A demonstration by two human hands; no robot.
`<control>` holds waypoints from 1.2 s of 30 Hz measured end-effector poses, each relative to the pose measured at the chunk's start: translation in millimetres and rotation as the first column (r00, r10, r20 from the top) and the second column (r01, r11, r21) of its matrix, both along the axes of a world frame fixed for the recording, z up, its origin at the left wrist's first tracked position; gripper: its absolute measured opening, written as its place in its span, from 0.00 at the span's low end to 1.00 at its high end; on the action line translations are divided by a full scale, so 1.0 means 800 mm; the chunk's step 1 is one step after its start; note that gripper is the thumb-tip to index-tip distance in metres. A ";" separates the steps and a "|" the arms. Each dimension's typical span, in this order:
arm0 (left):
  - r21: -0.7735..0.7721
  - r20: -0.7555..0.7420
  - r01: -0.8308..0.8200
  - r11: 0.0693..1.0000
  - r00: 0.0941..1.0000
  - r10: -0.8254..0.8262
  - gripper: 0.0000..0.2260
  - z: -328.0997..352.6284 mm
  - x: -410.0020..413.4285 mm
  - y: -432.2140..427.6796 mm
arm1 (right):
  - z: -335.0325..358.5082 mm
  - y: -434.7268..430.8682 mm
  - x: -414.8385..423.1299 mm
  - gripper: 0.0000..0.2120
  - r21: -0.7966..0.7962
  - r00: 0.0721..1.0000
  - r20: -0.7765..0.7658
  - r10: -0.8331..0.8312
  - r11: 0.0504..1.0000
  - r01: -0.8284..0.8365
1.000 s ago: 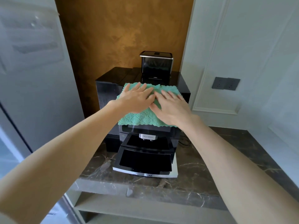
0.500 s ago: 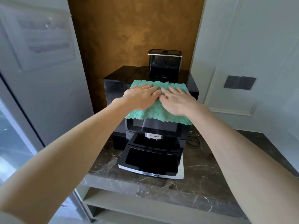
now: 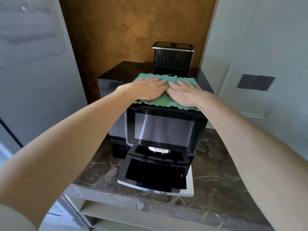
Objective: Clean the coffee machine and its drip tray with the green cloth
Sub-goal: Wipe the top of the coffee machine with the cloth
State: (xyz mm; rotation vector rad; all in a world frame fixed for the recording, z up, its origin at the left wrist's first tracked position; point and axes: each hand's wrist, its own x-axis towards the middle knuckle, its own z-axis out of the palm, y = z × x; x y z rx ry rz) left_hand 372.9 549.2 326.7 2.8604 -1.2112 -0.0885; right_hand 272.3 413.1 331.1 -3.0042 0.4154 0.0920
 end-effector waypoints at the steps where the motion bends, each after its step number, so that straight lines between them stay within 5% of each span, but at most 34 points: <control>1: 0.018 0.004 0.020 1.000 1.000 -0.020 0.31 -0.001 0.008 -0.003 | 0.001 -0.003 0.006 0.30 0.002 1.000 -0.001 0.002 1.000 -0.002; 3: 0.043 0.002 0.045 0.998 0.999 -0.045 0.37 -0.001 0.023 -0.008 | 0.002 -0.010 0.017 0.30 0.004 1.000 -0.003 0.009 1.000 -0.009; 8: -0.016 -0.027 -0.006 1.000 1.000 0.005 0.27 -0.002 0.052 -0.023 | 0.001 -0.023 0.042 0.29 0.010 1.000 -0.001 0.026 1.000 -0.026; 36: 0.064 0.059 0.140 0.988 0.988 -0.144 0.30 -0.006 0.127 -0.056 | -0.003 -0.059 0.106 0.29 -0.022 0.998 0.020 0.066 0.998 -0.065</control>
